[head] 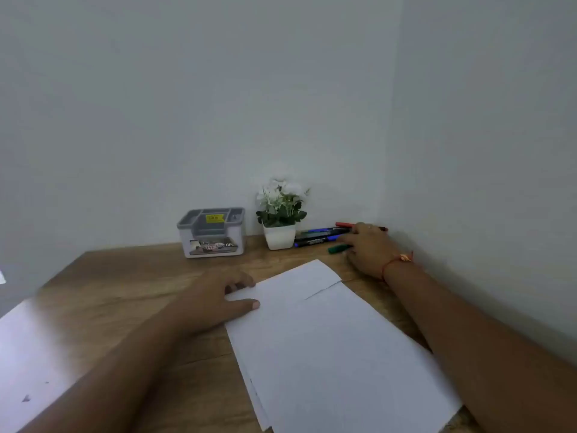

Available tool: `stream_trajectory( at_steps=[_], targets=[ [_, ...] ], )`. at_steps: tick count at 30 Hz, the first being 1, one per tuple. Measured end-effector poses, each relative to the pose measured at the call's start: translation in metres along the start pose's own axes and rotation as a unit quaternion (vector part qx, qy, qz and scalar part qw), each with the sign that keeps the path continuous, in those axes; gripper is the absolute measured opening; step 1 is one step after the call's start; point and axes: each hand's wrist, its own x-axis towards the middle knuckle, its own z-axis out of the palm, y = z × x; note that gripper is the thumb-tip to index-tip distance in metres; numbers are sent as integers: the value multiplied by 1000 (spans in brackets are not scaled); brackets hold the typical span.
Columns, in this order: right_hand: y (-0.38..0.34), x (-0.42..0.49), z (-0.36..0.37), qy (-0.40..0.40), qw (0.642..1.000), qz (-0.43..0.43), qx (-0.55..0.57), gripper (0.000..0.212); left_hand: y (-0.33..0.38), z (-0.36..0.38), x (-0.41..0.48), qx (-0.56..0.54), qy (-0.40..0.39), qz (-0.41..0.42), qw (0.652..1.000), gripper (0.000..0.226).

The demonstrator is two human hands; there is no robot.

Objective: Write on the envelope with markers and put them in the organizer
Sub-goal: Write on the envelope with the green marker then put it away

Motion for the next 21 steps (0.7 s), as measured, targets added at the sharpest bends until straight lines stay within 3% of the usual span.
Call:
stream_trajectory(
  at_steps=[7,16,21],
  targets=[
    [-5,3,-1,5,1000,-10,29,22,-2,-3,2,-12,-16,-10,1000,31],
    [-9,7,-2,-31,998,-21,48,32,-5,-10,1,-26,-29,-33,999,38],
    [-36,-5,-21,37,991,-72,110,20,-1,-10,-1,-29,-25,-39,998,38]
  ],
)
